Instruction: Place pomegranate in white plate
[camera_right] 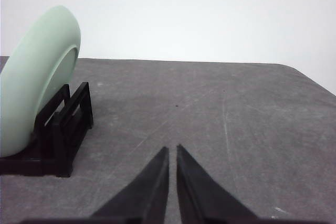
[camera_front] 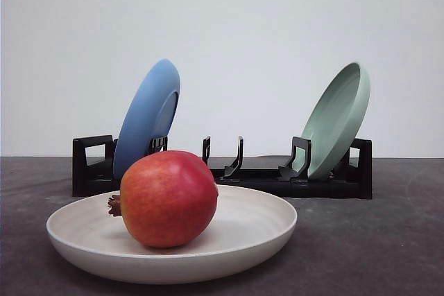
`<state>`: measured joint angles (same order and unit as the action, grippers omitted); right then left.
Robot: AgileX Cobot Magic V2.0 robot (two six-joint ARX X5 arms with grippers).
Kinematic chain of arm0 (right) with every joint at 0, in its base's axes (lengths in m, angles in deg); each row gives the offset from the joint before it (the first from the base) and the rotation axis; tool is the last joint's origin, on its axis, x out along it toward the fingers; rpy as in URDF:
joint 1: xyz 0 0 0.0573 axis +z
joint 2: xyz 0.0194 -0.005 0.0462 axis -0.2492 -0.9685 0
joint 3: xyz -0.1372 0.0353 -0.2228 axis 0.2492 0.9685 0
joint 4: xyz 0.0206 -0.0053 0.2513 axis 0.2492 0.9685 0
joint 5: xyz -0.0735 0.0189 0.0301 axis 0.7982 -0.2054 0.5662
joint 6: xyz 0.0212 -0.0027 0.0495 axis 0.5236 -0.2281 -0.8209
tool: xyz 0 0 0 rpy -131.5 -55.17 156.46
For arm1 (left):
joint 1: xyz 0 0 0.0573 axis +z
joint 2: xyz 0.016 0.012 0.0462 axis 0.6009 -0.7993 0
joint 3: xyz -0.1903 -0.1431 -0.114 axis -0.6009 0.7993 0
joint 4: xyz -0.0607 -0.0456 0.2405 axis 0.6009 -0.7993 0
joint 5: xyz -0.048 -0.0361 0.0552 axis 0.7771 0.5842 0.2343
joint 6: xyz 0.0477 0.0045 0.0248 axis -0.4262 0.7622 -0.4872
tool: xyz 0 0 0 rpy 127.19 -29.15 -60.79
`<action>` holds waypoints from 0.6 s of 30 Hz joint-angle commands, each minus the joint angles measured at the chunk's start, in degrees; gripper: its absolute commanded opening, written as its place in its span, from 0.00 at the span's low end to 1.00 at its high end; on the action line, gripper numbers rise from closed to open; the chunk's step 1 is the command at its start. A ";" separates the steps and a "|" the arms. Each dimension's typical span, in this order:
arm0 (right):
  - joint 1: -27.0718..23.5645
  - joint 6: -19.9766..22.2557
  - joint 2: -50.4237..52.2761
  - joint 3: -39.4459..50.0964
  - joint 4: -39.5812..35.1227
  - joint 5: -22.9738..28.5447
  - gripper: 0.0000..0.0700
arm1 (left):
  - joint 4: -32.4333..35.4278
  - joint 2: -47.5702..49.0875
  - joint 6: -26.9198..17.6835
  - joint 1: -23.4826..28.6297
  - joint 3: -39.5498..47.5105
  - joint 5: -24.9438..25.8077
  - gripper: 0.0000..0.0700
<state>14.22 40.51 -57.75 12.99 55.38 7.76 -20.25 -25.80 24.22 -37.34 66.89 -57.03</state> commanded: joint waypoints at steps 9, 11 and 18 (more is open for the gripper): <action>0.02 -0.98 0.00 0.24 -0.63 -0.13 0.03 | -0.20 -0.02 -0.04 0.02 0.59 -0.11 0.04; 0.02 -0.98 0.00 0.24 -0.61 -0.13 0.03 | -0.20 -0.02 -0.04 0.02 0.59 -0.11 0.04; 0.02 -0.98 0.00 0.24 -0.63 -0.13 0.03 | -0.20 -0.02 -0.04 0.02 0.59 -0.11 0.04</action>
<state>14.22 40.51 -57.75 12.99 55.38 7.76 -20.25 -25.80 24.22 -37.34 66.89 -57.01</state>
